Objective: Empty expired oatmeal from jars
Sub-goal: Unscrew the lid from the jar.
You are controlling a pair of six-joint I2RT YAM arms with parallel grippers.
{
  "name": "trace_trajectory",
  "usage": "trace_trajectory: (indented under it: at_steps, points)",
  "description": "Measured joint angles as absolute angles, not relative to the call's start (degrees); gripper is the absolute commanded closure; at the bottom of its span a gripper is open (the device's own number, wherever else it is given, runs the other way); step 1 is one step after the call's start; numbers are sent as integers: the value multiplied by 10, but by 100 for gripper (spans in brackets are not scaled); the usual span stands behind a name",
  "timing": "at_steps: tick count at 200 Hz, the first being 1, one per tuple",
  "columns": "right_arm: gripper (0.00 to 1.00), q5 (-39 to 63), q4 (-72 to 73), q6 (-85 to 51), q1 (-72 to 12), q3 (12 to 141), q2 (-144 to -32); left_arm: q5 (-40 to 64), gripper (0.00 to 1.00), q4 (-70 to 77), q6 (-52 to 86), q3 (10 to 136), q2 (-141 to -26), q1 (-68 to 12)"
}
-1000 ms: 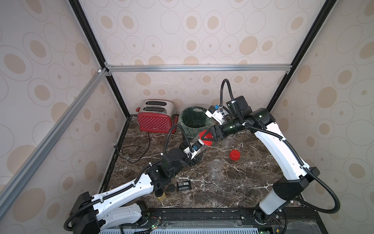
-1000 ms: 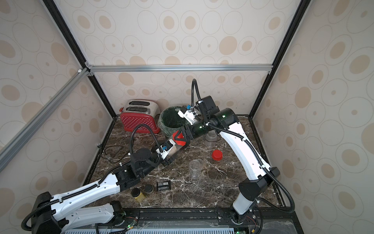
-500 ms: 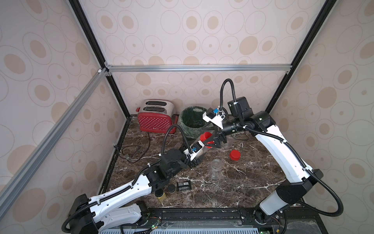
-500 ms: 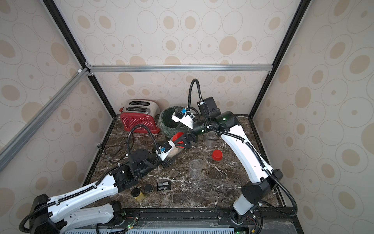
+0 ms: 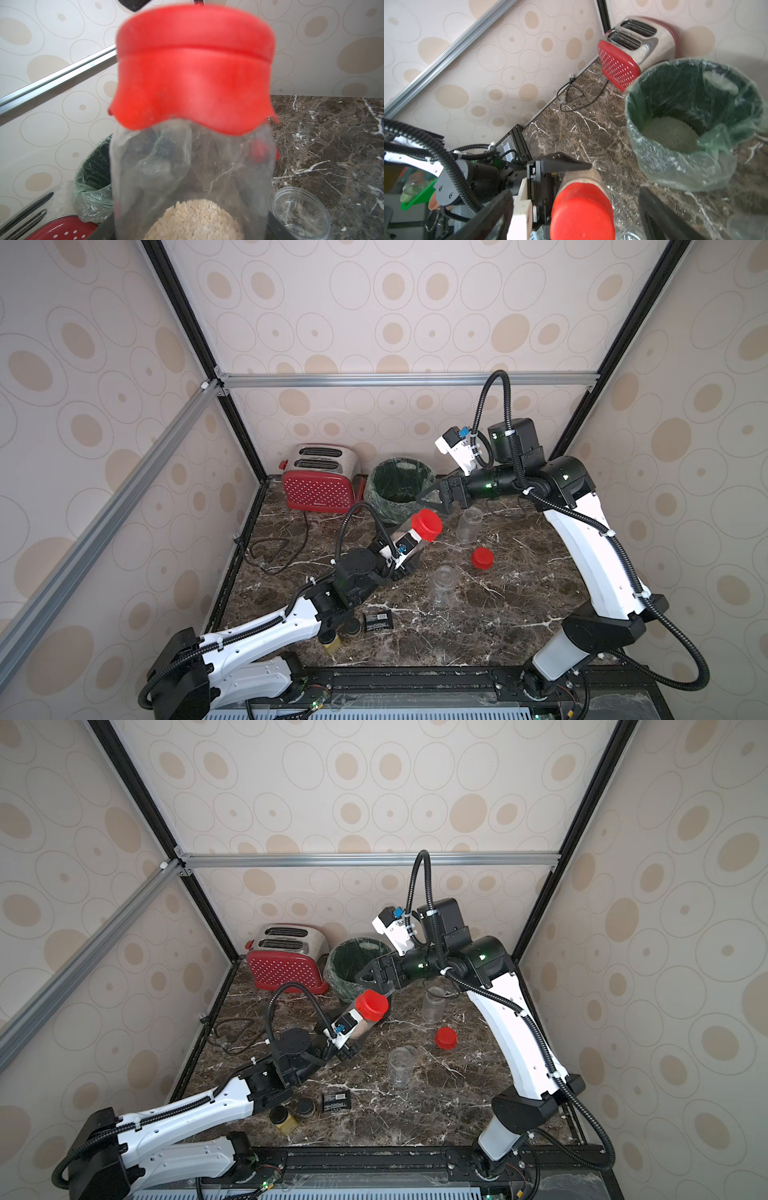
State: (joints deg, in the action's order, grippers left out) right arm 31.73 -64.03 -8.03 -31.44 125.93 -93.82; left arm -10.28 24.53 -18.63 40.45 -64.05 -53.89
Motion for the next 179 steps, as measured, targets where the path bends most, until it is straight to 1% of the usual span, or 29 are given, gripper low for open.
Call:
trace_trajectory:
  at_steps: [34, 90, 118, 132, 151, 179]
  points:
    - [6, 301, -682, -116, -315, 1259, -948, -117, 44, 274, -205, 402, -644, -538]
    - [5, 299, -707, -126, -332, 1259, -955, -119, 44, 282, -215, 402, -647, -538]
    - [8, 300, -710, -126, -340, 1259, -958, -119, 44, 282, -216, 402, -647, -538]
    - [10, 300, -715, -126, -344, 1260, -962, -119, 44, 283, -216, 402, -647, -538]
    - [15, 300, -722, -124, -347, 1260, -970, -119, 44, 282, -216, 402, -647, -537]
    - [30, 298, -729, -120, -349, 1260, -980, -120, 44, 282, -216, 402, -647, -537]
